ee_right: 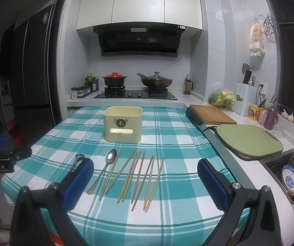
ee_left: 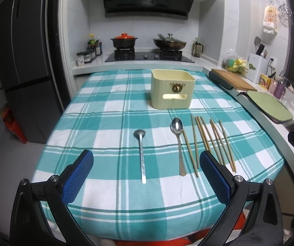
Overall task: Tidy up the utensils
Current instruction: 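Move the left tool to the small metal spoon while the right tool moves to the chopsticks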
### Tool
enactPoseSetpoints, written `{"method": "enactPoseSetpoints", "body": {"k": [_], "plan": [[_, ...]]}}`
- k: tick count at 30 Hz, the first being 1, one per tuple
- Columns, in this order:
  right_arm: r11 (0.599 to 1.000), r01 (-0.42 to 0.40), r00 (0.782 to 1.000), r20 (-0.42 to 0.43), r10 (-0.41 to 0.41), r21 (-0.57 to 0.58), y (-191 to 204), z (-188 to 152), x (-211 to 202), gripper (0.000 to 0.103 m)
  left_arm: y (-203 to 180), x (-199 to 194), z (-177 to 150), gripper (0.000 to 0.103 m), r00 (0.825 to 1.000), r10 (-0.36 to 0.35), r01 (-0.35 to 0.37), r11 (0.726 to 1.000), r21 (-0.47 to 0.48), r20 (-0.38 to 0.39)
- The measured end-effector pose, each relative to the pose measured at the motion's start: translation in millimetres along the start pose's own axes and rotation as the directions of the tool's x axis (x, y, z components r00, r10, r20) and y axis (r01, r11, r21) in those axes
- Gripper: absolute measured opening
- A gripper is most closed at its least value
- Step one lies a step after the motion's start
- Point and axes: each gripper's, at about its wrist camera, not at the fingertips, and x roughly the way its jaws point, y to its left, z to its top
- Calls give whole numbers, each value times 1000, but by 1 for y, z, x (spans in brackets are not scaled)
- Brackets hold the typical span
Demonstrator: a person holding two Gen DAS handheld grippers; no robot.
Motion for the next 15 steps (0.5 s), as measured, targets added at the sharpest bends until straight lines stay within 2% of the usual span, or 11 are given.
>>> {"method": "enactPoseSetpoints", "body": {"k": [4, 8, 12, 15], "plan": [[1000, 12, 999, -41, -11, 22, -15, -4, 19, 103, 7, 22, -1, 103, 998, -17, 15, 1000, -26, -56], [998, 39, 995, -93, -35, 39, -27, -9, 40, 103, 16, 53, -7, 103, 988, -50, 44, 998, -42, -143], [997, 64, 987, -152, -57, 47, -37, -16, 61, 103, 19, 83, -16, 103, 979, -44, 37, 999, -38, -199], [997, 68, 980, -191, -60, 40, -38, -21, 76, 103, 22, 109, -12, 103, 977, -30, 22, 999, -42, -212]]}}
